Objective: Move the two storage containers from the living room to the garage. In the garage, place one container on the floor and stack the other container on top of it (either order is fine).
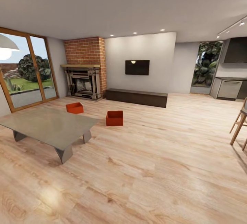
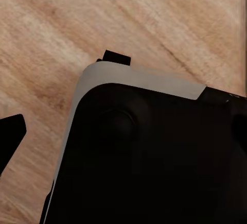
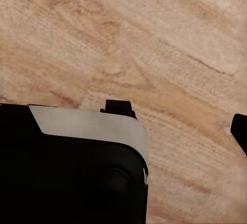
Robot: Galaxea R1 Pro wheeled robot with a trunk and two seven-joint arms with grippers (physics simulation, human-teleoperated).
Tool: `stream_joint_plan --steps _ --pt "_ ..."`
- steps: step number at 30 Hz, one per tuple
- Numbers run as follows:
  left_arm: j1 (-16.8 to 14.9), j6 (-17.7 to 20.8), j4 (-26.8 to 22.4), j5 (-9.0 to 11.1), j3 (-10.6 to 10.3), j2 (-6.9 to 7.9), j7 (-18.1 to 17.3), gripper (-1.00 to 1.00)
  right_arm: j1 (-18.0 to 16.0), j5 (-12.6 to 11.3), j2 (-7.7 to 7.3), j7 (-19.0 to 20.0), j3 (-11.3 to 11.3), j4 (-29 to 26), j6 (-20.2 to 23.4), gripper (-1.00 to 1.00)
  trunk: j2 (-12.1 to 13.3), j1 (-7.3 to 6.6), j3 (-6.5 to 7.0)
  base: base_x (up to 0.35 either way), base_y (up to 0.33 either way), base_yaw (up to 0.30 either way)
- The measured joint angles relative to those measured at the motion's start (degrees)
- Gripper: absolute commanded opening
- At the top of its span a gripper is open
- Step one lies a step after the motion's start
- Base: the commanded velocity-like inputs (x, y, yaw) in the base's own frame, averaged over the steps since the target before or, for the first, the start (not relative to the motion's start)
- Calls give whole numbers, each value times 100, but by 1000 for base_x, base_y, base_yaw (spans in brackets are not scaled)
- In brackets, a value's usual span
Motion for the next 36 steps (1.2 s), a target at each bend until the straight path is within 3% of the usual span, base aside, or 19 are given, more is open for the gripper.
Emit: stream_joint_plan --steps 36 --pt "-1 7 0 0 0 0 0 100 -1 8 -8 0 0 0 -1 100 0 0 0 324 0 0"
